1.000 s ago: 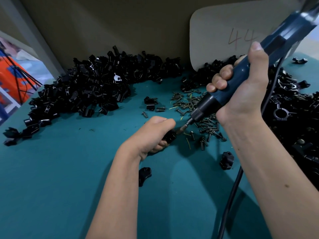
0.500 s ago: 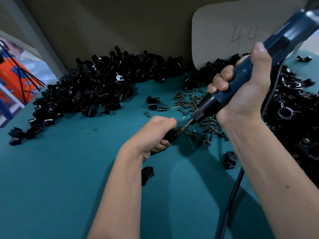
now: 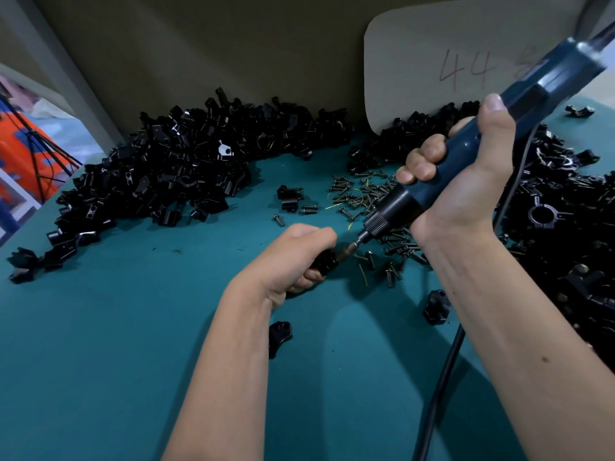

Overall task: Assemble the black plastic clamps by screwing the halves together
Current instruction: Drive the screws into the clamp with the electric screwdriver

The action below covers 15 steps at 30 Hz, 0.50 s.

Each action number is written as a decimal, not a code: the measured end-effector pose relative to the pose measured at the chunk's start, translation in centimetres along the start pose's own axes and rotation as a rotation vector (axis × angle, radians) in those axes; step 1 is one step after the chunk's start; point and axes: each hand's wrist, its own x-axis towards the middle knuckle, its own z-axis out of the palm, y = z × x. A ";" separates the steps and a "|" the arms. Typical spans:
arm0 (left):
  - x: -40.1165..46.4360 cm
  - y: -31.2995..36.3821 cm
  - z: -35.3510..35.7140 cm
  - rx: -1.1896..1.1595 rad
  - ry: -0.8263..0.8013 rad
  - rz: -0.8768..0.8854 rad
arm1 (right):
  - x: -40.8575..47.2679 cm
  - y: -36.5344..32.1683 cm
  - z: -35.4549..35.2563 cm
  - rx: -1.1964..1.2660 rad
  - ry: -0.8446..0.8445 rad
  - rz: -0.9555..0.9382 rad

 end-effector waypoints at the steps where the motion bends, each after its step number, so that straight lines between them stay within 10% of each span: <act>1: 0.0 0.0 0.0 0.001 0.003 0.000 | 0.0 0.0 0.0 -0.001 0.001 0.000; 15: -0.2 0.2 -0.1 0.009 0.002 -0.002 | -0.5 0.0 0.0 0.013 0.034 0.008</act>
